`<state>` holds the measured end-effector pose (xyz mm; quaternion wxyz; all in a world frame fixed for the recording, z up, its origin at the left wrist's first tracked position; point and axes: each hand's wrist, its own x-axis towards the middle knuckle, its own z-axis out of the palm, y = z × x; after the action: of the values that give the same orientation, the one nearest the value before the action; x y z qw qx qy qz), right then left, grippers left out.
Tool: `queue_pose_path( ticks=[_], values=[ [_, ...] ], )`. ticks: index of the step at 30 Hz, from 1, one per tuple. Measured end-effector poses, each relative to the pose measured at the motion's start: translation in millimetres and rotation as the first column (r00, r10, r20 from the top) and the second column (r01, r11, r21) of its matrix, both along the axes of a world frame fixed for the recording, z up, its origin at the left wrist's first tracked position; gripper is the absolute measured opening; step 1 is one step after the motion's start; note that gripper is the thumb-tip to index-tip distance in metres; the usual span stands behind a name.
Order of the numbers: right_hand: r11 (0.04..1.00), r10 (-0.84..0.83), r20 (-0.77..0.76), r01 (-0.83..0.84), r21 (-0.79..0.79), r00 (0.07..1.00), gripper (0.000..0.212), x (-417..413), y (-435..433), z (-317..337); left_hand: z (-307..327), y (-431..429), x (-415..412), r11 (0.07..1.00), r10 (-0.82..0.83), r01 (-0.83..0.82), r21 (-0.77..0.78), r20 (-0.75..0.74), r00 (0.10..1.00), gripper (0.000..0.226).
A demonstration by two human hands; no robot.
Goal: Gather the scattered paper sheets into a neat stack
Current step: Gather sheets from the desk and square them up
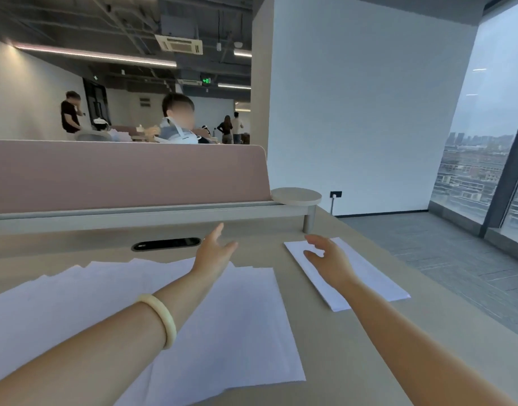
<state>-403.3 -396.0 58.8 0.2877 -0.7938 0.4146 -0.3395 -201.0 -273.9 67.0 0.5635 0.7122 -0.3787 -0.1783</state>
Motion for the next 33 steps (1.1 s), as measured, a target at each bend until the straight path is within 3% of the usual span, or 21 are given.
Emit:
queue_pose_path(
  ticks=[7,13,19,23,25,29,33],
  values=[
    [0.985,0.098,-0.019,-0.094,0.143,0.995,0.048,63,49,-21,-6,103,84,0.976,0.193,-0.193,0.096,0.012,0.981,0.065],
    [0.969,0.115,-0.253,-0.053,0.240,0.961,0.069,100,75,-47,-24,205,141,0.895,0.334,-0.323,0.307,0.020,0.942,0.093],
    [0.960,0.191,-0.364,-0.096,0.264,0.912,0.075,141,102,-57,-46,271,176,0.715,0.442,-0.469,0.519,0.184,0.878,0.076],
    [0.956,0.255,-0.431,-0.159,0.246,0.866,0.080,177,124,-63,-54,301,185,0.660,0.476,-0.498,0.562,0.200,0.857,0.075],
    [0.967,0.221,-0.495,-0.122,0.225,0.840,0.082,183,123,-64,-55,311,184,0.674,0.478,-0.472,0.568,0.152,0.865,0.081],
    [0.981,0.031,-0.564,0.083,0.175,0.825,0.086,168,100,-64,-57,305,181,0.791,0.426,-0.357,0.497,-0.029,0.904,0.104],
    [0.942,-0.122,-0.602,0.284,0.181,0.789,0.088,141,88,-72,-56,263,156,0.898,0.289,-0.199,0.391,-0.186,0.939,0.078]
  ],
)
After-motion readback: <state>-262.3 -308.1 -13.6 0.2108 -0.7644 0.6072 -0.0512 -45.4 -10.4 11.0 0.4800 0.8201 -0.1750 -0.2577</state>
